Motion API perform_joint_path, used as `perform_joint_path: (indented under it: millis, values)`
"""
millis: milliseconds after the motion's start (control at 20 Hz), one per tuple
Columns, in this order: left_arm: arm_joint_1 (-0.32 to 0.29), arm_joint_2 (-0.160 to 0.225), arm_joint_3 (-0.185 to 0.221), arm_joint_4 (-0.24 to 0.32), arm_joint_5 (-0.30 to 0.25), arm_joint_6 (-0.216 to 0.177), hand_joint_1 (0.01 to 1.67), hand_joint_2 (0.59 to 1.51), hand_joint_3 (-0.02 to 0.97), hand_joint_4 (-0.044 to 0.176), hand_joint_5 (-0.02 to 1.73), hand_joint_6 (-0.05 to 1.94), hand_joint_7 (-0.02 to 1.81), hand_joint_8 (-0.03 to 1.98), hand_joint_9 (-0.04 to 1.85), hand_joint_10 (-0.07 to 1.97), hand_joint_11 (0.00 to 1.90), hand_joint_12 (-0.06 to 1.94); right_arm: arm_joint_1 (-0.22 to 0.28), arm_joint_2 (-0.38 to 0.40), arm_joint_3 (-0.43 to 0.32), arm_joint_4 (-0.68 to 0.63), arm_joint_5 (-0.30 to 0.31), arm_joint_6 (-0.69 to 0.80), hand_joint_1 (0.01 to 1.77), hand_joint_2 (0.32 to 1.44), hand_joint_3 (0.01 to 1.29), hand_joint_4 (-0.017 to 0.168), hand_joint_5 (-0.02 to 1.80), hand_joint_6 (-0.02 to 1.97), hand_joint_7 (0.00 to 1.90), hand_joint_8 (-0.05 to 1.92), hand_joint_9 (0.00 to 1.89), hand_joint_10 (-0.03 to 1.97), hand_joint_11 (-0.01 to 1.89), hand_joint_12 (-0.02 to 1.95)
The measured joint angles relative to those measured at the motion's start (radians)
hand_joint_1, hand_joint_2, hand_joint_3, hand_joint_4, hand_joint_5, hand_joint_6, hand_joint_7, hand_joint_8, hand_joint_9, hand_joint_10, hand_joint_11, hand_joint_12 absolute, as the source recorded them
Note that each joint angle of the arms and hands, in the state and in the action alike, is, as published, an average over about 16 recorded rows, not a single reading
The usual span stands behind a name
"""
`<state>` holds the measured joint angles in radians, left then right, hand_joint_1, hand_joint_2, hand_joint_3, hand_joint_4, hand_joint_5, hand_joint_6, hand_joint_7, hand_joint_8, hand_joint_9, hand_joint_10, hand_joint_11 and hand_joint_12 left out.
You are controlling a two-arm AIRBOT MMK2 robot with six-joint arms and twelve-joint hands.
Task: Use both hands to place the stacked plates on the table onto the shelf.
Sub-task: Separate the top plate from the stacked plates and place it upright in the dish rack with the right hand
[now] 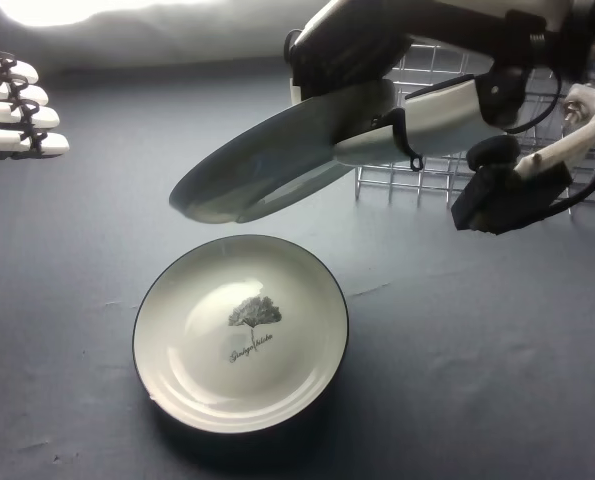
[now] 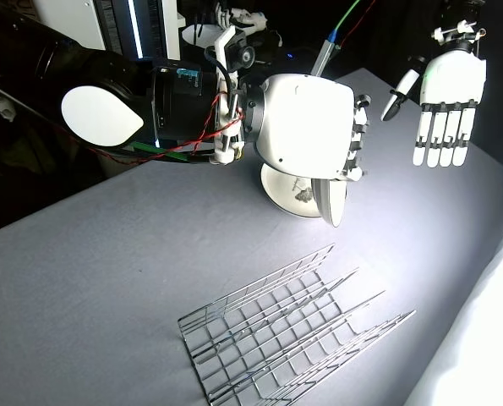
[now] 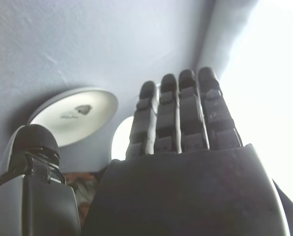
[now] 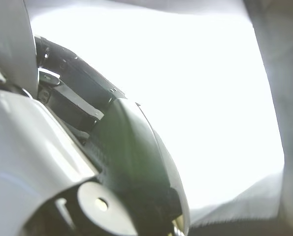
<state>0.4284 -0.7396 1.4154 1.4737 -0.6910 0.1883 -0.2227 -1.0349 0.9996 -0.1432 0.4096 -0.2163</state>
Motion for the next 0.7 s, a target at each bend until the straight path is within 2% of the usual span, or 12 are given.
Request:
perform_joint_path:
  millis: [250, 700]
  values:
    - [0.000, -0.004, 0.010, 0.013, 0.001, 0.001, 0.02, 1.095, 0.007, 0.001, 0.10, 0.00, 0.10, 0.01, 0.09, 0.01, 0.01, 0.19, -0.003, 0.006, 0.000, 0.109, -0.002, 0.013, 1.29, 1.05, 0.01, 0.009, 0.87, 1.03, 1.01, 0.92, 1.14, 0.08, 0.78, 0.93]
    - [0.002, -0.012, 0.023, 0.025, 0.000, 0.002, 0.02, 1.094, 0.006, 0.001, 0.10, 0.00, 0.10, 0.01, 0.09, 0.01, 0.01, 0.19, 0.016, 0.010, 0.018, 0.294, -0.007, 0.023, 1.29, 1.06, 0.01, 0.010, 0.87, 1.03, 1.02, 0.91, 1.18, 0.05, 0.79, 0.93]
